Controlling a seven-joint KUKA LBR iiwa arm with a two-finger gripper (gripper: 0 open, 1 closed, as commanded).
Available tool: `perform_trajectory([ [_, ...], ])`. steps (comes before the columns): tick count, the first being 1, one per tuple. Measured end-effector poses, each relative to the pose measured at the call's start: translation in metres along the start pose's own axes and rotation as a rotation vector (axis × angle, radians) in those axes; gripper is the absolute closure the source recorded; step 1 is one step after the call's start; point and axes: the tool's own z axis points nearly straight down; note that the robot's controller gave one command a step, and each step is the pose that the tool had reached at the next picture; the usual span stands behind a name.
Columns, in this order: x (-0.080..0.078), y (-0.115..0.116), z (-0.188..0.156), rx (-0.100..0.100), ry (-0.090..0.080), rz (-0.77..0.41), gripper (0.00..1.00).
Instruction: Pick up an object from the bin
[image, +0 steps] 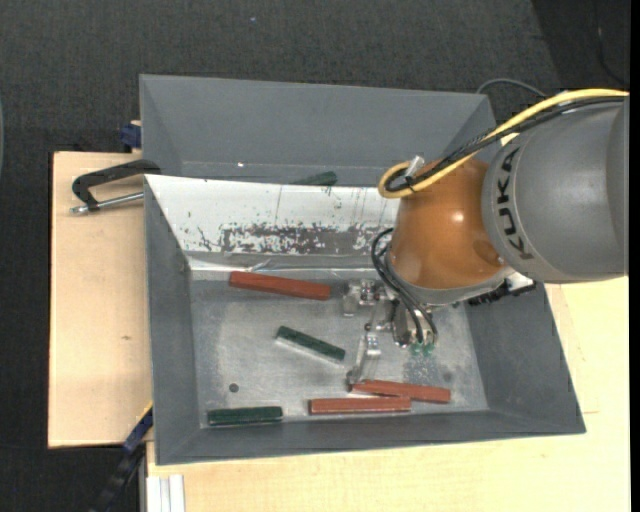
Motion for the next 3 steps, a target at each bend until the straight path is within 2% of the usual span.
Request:
perform_trajectory([
  [1,0.021,0.0,0.027,0.002,0.014,0.017,0.0],
  [2,0.022,0.011,0.044,0.001,0.008,0.073,1.0],
  [3,0.022,0.011,0.044,0.001,0.008,0.074,1.0],
])
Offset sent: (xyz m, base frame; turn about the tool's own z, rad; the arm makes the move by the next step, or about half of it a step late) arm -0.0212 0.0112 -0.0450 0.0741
